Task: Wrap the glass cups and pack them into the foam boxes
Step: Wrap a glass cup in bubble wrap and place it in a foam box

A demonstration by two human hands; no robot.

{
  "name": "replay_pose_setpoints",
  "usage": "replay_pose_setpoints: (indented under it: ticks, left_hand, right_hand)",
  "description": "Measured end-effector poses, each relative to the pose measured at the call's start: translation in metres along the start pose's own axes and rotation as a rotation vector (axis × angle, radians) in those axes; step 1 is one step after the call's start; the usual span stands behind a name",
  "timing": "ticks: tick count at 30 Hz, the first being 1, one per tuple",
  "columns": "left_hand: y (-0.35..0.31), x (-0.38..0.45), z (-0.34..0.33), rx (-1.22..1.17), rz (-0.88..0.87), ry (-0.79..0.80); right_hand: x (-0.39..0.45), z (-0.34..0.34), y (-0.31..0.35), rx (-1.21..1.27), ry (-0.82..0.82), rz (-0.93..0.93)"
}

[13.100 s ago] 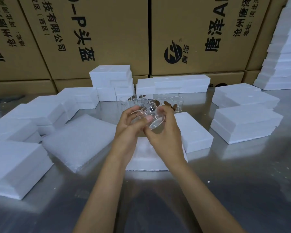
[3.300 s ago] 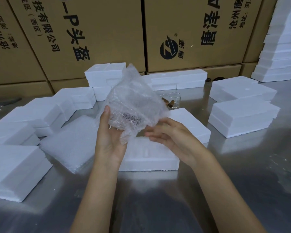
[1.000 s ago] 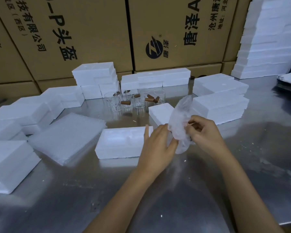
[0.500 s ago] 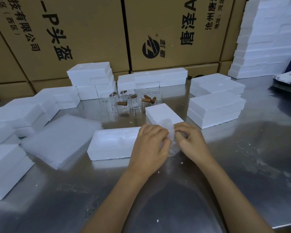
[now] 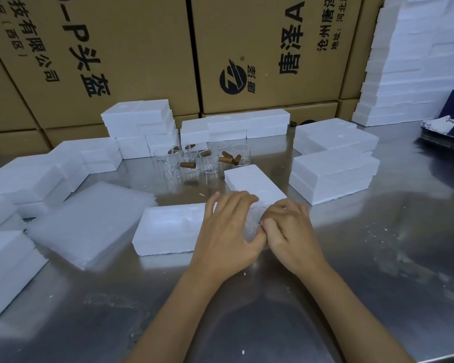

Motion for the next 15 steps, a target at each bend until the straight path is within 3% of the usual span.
replay_pose_setpoints:
  ticks: [4,9,11,15]
  left_hand:
    - [-0.001,-0.004,-0.009,-0.031,-0.015,0.112]
    - [0.0,-0.006,-0.012,0.036,-0.008,0.115]
    - [-0.001,-0.006,-0.014,0.061,0.01,0.117]
    - [-0.002,-0.006,-0.016,0.083,0.028,0.125]
  right_hand:
    - [-0.001,0.0,-0.004,0.097,-0.022,-0.061]
    - [-0.002,0.022,-0.012,0.263,-0.312,-0.124]
    - [-0.002,0.019,-0.019,0.261,-0.282,-0.182]
    - [-0.005,-0.002,-0.021,0.127,-0.067,-0.214]
Point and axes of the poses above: each hand's wrist, its own x-axis towards the middle knuckle, its own z-axis out of the back of the hand, y = z × x, the point moved 7 cm from there along x, towards the middle knuckle, and after that the axes turned 7 degrees about -y, right-handed, at the moved point
